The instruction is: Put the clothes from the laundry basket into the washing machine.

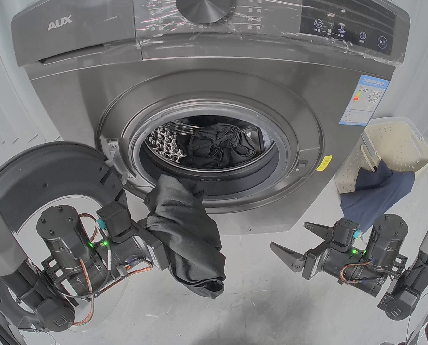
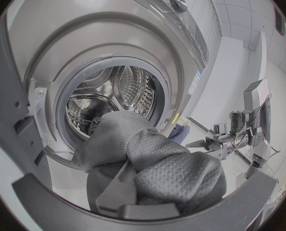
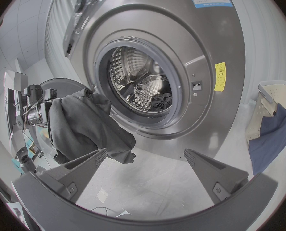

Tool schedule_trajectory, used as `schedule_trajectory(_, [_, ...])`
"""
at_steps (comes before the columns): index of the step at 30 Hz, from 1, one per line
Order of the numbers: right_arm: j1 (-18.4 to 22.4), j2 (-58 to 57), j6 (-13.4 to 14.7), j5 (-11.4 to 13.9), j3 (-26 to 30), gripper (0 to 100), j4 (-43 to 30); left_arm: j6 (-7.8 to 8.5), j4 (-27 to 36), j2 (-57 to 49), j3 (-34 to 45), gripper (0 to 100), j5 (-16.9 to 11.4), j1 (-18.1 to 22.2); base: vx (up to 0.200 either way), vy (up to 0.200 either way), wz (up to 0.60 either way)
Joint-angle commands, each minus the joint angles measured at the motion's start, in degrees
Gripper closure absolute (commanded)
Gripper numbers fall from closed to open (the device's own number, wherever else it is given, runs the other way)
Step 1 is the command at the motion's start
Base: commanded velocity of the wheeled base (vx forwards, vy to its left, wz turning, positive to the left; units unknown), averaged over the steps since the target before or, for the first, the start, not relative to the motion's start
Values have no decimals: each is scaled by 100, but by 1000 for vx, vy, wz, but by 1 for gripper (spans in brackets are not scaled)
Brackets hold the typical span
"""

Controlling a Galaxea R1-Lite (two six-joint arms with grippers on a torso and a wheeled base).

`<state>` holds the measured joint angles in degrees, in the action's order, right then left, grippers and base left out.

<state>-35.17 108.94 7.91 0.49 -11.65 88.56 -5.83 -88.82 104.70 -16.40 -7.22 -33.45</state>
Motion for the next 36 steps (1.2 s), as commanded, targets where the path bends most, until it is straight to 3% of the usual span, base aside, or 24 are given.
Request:
schedule_trajectory(1, [-7,14,0,4,-4,0,3,11,-4,15,5,100,1,-21,200,0,0])
schedule_trajectory(9, [-60,14,9,-5,-4,0,3,91,-4,15,-4,100,54,-100,0,0,0])
schedule_trajectory(16, [-130,-13,9,-49,32,0,3,64,-4,6,-48,100,63,-100,0,-200,0])
schedule_trajectory(22, [-148,-4,9,-40,58,0,-6,82,-4,59,-39,100,63,-74,0,0,0])
schedule_trajectory(29, [-306,-21,9,-22,199,0,-6,91,-4,138,-48,100,71,-65,0,0,0])
schedule_trajectory(36, [-719,-83,17,4,436,0,3,170,-21,138,5,100,71,-83,0,0,0])
